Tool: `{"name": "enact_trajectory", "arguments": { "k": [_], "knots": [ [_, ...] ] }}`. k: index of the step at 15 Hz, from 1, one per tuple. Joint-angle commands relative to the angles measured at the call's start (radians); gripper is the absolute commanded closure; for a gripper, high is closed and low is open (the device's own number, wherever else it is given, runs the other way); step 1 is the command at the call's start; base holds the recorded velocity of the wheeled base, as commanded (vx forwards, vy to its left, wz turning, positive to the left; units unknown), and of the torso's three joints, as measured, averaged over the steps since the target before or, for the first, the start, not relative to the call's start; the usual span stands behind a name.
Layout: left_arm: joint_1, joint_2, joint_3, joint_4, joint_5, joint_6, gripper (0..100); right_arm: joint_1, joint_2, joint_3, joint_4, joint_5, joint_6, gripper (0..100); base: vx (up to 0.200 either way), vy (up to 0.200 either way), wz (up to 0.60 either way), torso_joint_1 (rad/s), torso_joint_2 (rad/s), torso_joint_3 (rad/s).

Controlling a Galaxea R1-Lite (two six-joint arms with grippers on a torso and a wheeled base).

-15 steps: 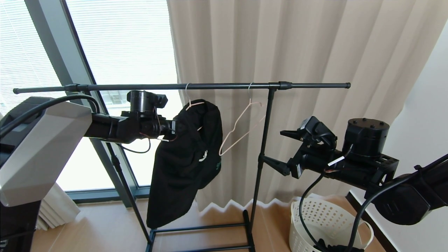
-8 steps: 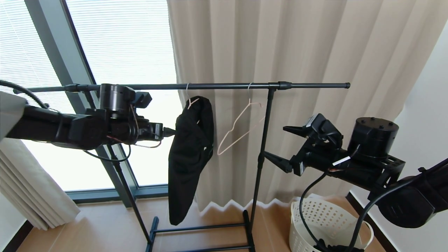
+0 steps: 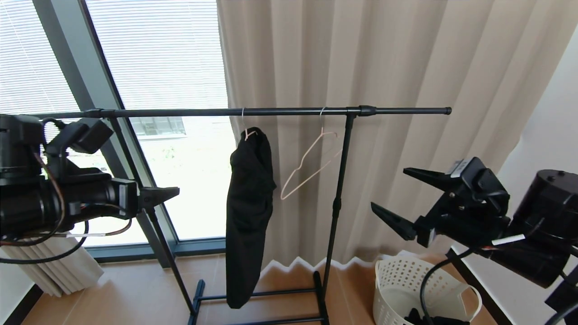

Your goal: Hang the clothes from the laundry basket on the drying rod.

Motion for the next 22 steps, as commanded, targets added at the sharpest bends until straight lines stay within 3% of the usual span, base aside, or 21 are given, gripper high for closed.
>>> {"name": "enact_trajectory", "arguments": {
  "k": [1, 6, 8, 11, 16, 22],
  "knots": [
    [0.057, -0.246, 0.158, 0.0, -0.054, 0.006, 0, -0.051, -0.137, 0.161, -0.039, -0.01, 0.006, 0, 0.0, 0.0, 0.0, 0.0, 0.0, 0.0],
    [0.055, -0.423, 0.338, 0.0, -0.06, 0.029, 0, -0.091, -0.312, 0.387, -0.087, -0.041, 0.033, 0, 0.0, 0.0, 0.0, 0.0, 0.0, 0.0],
    [0.055, -0.461, 0.376, 0.0, -0.06, 0.029, 0, -0.093, -0.353, 0.398, -0.073, -0.044, 0.035, 0, 0.0, 0.0, 0.0, 0.0, 0.0, 0.0],
    [0.06, -0.541, 0.481, -0.001, -0.06, 0.026, 0, -0.093, -0.507, 0.398, 0.119, -0.047, 0.119, 0, 0.0, 0.0, 0.0, 0.0, 0.0, 0.0],
    [0.069, -0.665, 0.603, 0.002, -0.06, 0.024, 0, -0.082, -0.8, 0.398, 0.547, -0.041, 0.124, 0, 0.0, 0.0, 0.0, 0.0, 0.0, 0.0],
    [0.069, -0.712, 0.72, 0.0, -0.06, 0.018, 0, -0.079, -1.131, 0.398, 0.916, -0.041, 0.118, 0, 0.0, 0.0, 0.0, 0.0, 0.0, 0.0]
  ]
}}
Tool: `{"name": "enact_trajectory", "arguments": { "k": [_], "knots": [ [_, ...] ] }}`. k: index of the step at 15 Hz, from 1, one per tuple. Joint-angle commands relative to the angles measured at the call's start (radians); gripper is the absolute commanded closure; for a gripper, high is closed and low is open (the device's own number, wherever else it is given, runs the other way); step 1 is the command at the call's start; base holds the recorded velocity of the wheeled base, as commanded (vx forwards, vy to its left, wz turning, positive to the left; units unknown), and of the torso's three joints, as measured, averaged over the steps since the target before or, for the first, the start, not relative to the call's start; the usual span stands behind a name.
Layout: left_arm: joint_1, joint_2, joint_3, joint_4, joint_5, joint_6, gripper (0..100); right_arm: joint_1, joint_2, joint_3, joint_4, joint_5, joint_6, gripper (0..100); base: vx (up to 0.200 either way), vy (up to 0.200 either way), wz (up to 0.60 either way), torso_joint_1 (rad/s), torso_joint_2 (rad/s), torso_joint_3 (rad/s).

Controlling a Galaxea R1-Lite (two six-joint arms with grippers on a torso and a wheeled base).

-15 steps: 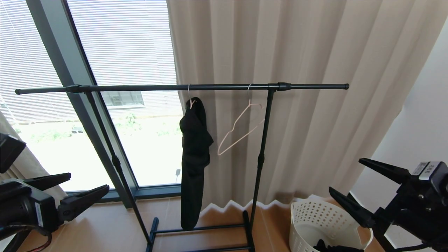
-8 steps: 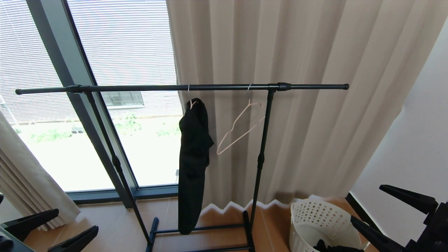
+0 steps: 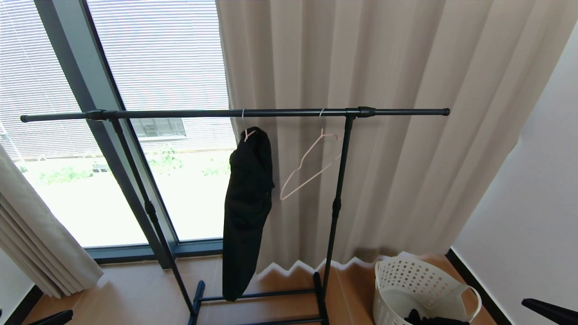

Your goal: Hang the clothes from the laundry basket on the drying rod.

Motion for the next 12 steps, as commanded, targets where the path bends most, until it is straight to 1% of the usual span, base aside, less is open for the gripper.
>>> {"name": "enact_trajectory", "arguments": {
  "k": [1, 5, 7, 8, 9, 10, 12],
  "knots": [
    [0.0, -0.014, 0.046, -0.002, 0.0, -0.001, 0, 0.001, -0.188, 0.0, 0.11, 0.0, -0.002, 0, 0.0, 0.0, 0.0, 0.0, 0.0, 0.0],
    [0.0, -0.047, 0.095, -0.001, 0.0, -0.001, 0, 0.0, -0.27, 0.0, 0.207, 0.0, 0.001, 0, 0.0, 0.0, 0.0, 0.0, 0.0, 0.0],
    [-0.001, -0.075, 0.095, 0.004, 0.0, -0.004, 0, -0.003, -0.274, 0.0, 0.207, 0.0, 0.004, 0, 0.0, 0.0, 0.0, 0.0, 0.0, 0.0],
    [-0.006, -0.089, 0.095, 0.005, -0.002, -0.032, 0, -0.005, -0.291, 0.0, 0.207, 0.0, 0.019, 0, 0.0, 0.0, 0.0, 0.0, 0.0, 0.0],
    [-0.009, -0.095, 0.095, 0.005, -0.002, -0.039, 0, -0.006, -0.294, 0.0, 0.208, -0.001, 0.03, 0, 0.0, 0.0, 0.0, 0.0, 0.0, 0.0],
    [-0.009, -0.1, 0.095, 0.025, -0.002, -0.045, 0, -0.008, -0.297, 0.0, 0.208, -0.006, 0.048, 0, 0.0, 0.0, 0.0, 0.0, 0.0, 0.0],
    [-0.004, -0.155, 0.095, 0.076, 0.001, -0.052, 0, -0.037, -0.302, 0.0, 0.21, -0.018, 0.051, 0, 0.0, 0.0, 0.0, 0.0, 0.0, 0.0]
  ]
}}
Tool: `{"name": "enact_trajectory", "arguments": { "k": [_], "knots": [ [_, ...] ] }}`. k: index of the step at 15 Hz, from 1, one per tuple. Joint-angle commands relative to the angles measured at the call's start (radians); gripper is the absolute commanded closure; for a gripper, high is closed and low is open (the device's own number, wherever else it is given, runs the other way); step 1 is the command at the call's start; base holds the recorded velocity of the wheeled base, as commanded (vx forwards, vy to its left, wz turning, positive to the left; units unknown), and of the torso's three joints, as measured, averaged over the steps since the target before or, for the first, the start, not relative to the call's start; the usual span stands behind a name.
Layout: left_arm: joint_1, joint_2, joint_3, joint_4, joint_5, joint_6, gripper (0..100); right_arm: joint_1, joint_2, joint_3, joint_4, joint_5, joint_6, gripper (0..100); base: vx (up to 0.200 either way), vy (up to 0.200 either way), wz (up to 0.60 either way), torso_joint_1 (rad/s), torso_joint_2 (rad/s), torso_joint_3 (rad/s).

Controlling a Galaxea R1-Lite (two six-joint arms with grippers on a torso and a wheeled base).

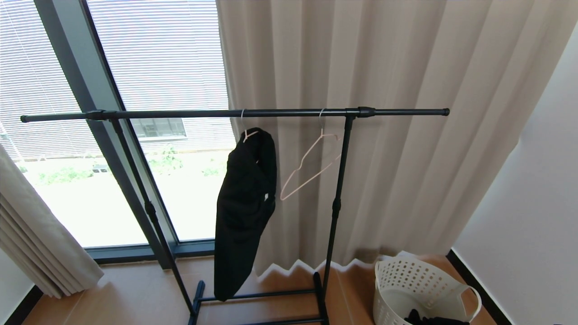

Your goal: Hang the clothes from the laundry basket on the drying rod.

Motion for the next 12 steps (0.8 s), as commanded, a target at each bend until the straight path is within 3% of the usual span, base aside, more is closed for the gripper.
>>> {"name": "enact_trajectory", "arguments": {
  "k": [1, 3, 7, 12],
  "knots": [
    [0.003, -0.042, 0.001, 0.009, 0.002, -0.002, 0, -0.018, -0.005, 0.0, 0.001, -0.004, 0.0, 0, 0.0, 0.0, 0.0, 0.0, 0.0, 0.0],
    [0.007, -0.092, 0.001, 0.011, 0.003, 0.0, 0, -0.047, -0.007, 0.0, 0.001, -0.009, 0.0, 0, 0.0, 0.0, 0.0, 0.0, 0.0, 0.0],
    [0.012, -0.255, 0.001, 0.049, 0.137, 0.004, 0, -0.047, -0.062, 0.0, 0.029, -0.149, 0.0, 0, 0.0, 0.0, 0.0, 0.0, 0.0, 0.0],
    [0.038, -0.358, 0.001, 0.049, 0.152, 0.0, 0, -0.149, -0.143, 0.0, 0.03, -0.165, 0.014, 0, 0.0, 0.0, 0.0, 0.0, 0.0, 0.0]
  ]
}}
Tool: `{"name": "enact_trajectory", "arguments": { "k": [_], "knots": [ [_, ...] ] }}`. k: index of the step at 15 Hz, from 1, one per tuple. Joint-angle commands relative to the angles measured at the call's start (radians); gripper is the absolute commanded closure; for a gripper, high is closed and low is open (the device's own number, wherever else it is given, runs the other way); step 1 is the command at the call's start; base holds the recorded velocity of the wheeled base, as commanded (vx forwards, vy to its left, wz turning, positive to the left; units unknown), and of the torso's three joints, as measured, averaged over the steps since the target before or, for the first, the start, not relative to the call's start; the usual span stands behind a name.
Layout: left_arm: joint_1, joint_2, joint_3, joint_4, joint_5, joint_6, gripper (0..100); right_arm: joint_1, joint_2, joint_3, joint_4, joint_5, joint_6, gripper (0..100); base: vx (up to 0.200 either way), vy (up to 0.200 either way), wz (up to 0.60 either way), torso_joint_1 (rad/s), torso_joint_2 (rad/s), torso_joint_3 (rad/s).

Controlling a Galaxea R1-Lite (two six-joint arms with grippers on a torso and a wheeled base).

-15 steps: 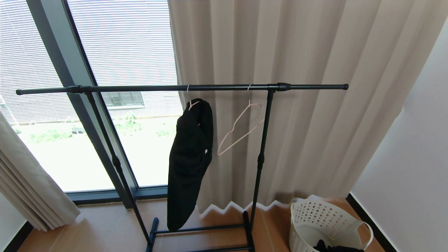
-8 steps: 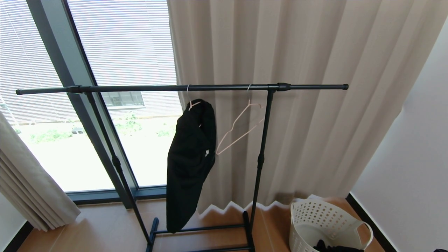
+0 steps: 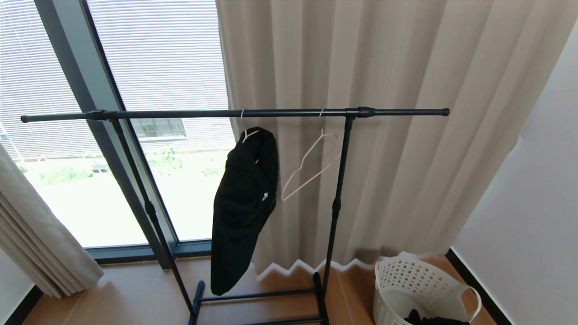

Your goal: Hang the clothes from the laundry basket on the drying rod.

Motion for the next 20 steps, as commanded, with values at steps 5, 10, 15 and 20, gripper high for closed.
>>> {"name": "enact_trajectory", "arguments": {
  "k": [5, 10, 15, 20],
  "knots": [
    [0.026, -0.186, 0.0, -0.001, 0.057, -0.001, 0, -0.12, -0.18, 0.0, 0.0, -0.001, 0.001, 0, 0.0, 0.0, 0.0, 0.0, 0.0, 0.0],
    [0.028, -0.198, 0.0, -0.003, 0.081, -0.035, 0, -0.154, -0.26, 0.0, 0.007, -0.016, 0.055, 0, 0.0, 0.0, 0.0, 0.0, 0.0, 0.0],
    [-0.013, -0.198, 0.0, -0.001, -0.027, 0.042, 0, -0.154, -0.26, 0.0, 0.007, -0.015, 0.072, 0, 0.0, 0.0, 0.0, 0.0, 0.0, 0.0],
    [-0.04, -0.232, 0.0, 0.0, -0.057, 0.036, 0, -0.154, -0.26, 0.0, 0.007, -0.015, 0.072, 0, 0.0, 0.0, 0.0, 0.0, 0.0, 0.0]
  ]
}}
